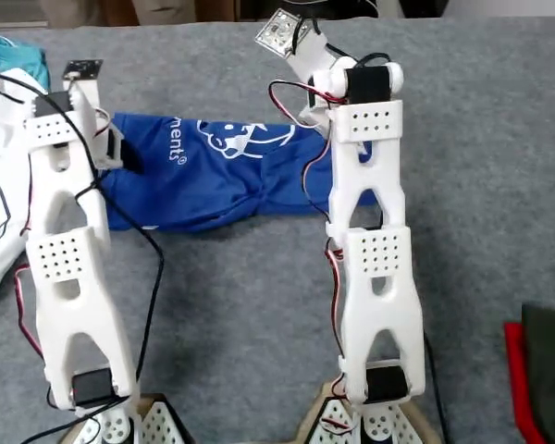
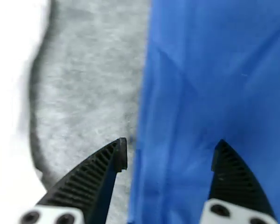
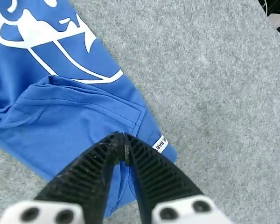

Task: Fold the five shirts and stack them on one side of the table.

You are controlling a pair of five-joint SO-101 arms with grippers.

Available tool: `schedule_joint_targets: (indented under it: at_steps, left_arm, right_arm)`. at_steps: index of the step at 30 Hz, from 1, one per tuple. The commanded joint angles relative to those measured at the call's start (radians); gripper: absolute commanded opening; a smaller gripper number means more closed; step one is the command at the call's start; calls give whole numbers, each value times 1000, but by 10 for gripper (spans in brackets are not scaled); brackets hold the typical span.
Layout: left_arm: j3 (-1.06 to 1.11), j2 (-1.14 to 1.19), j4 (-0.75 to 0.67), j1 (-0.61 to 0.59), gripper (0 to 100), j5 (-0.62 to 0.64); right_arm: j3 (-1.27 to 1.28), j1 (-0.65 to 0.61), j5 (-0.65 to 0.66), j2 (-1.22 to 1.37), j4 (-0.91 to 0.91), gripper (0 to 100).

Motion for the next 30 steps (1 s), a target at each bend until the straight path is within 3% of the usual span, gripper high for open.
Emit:
schedule_joint_targets:
  at_steps: [1, 6, 17, 24, 30]
  left_arm:
    - [-48, -5, -23, -20, 300, -23]
    - [-40, 35, -18, 6, 287, -104]
    - [-48, 101, 69, 66, 125, -239]
    - [-48, 101, 78, 69, 14, -232]
    - [-110, 97, 80, 123, 19, -158]
  right_arm:
    - [-33, -1, -12, -79, 14, 9]
    - [-33, -2, -11, -77, 14, 9]
    - [-33, -2, -6, -77, 14, 9]
    - [-33, -1, -6, -77, 14, 9]
    - [-42, 12, -6, -79, 14, 9]
